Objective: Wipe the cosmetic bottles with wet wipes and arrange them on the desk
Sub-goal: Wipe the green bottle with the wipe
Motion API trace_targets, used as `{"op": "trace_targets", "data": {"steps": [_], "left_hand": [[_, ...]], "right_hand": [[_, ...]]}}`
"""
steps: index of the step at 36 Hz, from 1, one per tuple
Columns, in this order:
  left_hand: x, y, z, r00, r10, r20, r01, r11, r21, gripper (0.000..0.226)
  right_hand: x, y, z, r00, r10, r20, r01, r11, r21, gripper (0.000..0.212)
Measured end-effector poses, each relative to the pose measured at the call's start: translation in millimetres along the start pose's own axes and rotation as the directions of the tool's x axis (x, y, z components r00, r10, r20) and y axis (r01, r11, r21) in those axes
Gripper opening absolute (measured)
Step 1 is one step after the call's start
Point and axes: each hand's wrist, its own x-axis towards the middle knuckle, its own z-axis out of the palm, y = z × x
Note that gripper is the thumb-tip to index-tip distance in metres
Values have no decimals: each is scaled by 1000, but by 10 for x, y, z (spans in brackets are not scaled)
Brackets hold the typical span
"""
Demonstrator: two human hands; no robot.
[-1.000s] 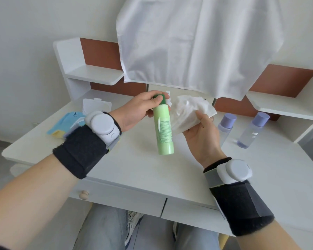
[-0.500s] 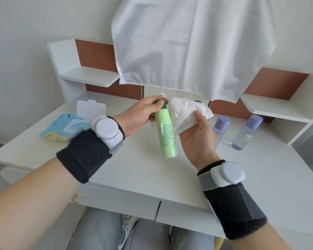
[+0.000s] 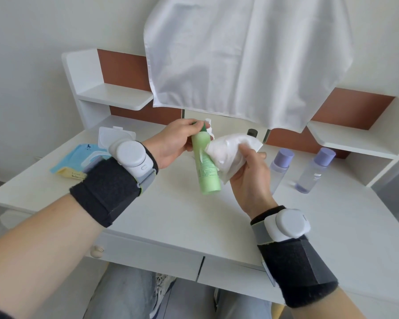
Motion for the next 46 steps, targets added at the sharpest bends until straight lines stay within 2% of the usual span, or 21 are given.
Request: {"op": "trace_targets", "data": {"steps": [5, 9, 11, 13, 15, 16, 18, 23, 31, 33, 37, 40, 43, 46], "left_hand": [[23, 67, -102, 997, 15, -72, -18, 999, -33, 20], [68, 114, -240, 988, 33, -151, -46, 996, -78, 20], [87, 142, -305, 981, 49, -186, -68, 993, -97, 20], [84, 170, -357, 976, 67, -205, -85, 993, -80, 21], [64, 195, -390, 974, 87, -210, -93, 995, -19, 21], [47, 203, -397, 973, 98, -209, -95, 995, 24, 20], [8, 216, -387, 971, 120, -207, -98, 988, 116, 21], [-46, 147, -336, 976, 145, -161, -96, 956, 277, 21], [-66, 100, -256, 979, 181, -92, -137, 925, 354, 9], [-61, 93, -253, 977, 196, -80, -148, 904, 401, 5], [-46, 80, -244, 965, 245, -89, -176, 863, 473, 19], [-42, 79, -228, 959, 272, -76, -194, 830, 522, 20], [-38, 48, -229, 961, 274, -33, -195, 758, 623, 20], [-51, 19, -210, 967, 252, -31, -163, 710, 685, 29]], "right_hand": [[41, 55, -47, 1000, 31, 4, -29, 983, -179, 12], [5, 72, 19, 998, 32, -53, -47, 945, -323, 49], [6, 82, 18, 997, 47, -59, -65, 927, -370, 47], [29, 86, -18, 996, 47, -76, -70, 939, -337, 30], [81, 81, -86, 994, 51, -97, -72, 970, -234, 12], [96, 68, -107, 993, 56, -104, -74, 980, -182, 10], [115, 45, -124, 993, 58, -107, -70, 991, -116, 15], [104, 19, -111, 994, 42, -99, -51, 994, -97, 21], [113, -6, -144, 995, 84, -55, -84, 996, 7, 40], [108, -10, -136, 995, 84, -61, -84, 996, 5, 39], [129, 19, -141, 995, 83, -54, -84, 996, -14, 35], [139, 26, -149, 996, 74, -49, -77, 994, -75, 27], [144, 42, -141, 998, 59, -37, -64, 988, -144, 28], [140, 69, -137, 997, 79, 1, -79, 987, -137, 35]]}}
